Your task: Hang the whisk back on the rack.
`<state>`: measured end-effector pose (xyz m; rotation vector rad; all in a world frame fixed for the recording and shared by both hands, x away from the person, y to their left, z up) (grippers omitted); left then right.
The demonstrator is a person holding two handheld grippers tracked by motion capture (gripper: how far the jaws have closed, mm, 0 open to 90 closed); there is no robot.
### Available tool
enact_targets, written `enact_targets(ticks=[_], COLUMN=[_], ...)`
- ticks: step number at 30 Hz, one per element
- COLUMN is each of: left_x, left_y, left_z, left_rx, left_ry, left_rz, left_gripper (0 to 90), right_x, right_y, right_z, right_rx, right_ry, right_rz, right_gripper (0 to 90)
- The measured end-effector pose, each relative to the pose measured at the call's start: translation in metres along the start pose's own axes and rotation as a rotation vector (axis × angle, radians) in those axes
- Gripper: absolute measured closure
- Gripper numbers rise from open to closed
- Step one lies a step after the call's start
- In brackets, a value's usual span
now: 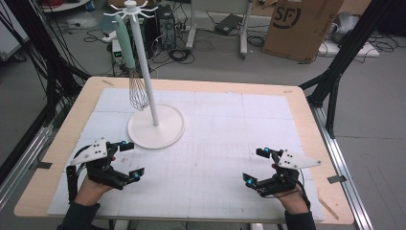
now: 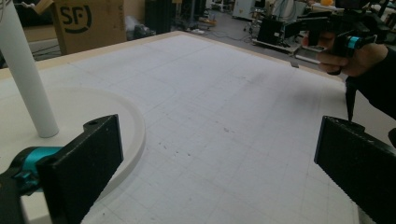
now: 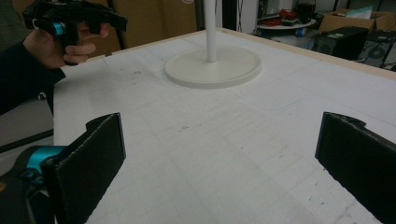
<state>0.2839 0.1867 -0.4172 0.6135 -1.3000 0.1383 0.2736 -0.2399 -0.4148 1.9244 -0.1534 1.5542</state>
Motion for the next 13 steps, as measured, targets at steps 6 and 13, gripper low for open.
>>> enact_targets(ticks=[6, 13], left_x=[-0.0021, -0.0039], left_y=[-0.0011, -0.0022], left_z=[-0.0002, -0.0007], left_rx=[-0.003, 0.013], left_ry=[0.009, 0.003], left_rz=[-0.013, -0.028], left_gripper=[1.7, 1.7], right_x=[-0.0021, -0.0051], right_y=[-0.0012, -0.002], right_z=[-0.0005, -0.0004], right_rx=[0.002, 0.001], right_ry=[0.003, 0.005], right_rz=[-0.012, -0.03], right_gripper=[0.5, 0.5])
Point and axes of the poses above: each handheld gripper's, and its own axes: y roughly backward along the jaws, x roughly out of its top, z roughly to its right, the point moved 5 cm from there along -y, roughly forward along the jaws, and after that the axes turned 8 degrees about -z, right-handed, at the moved point
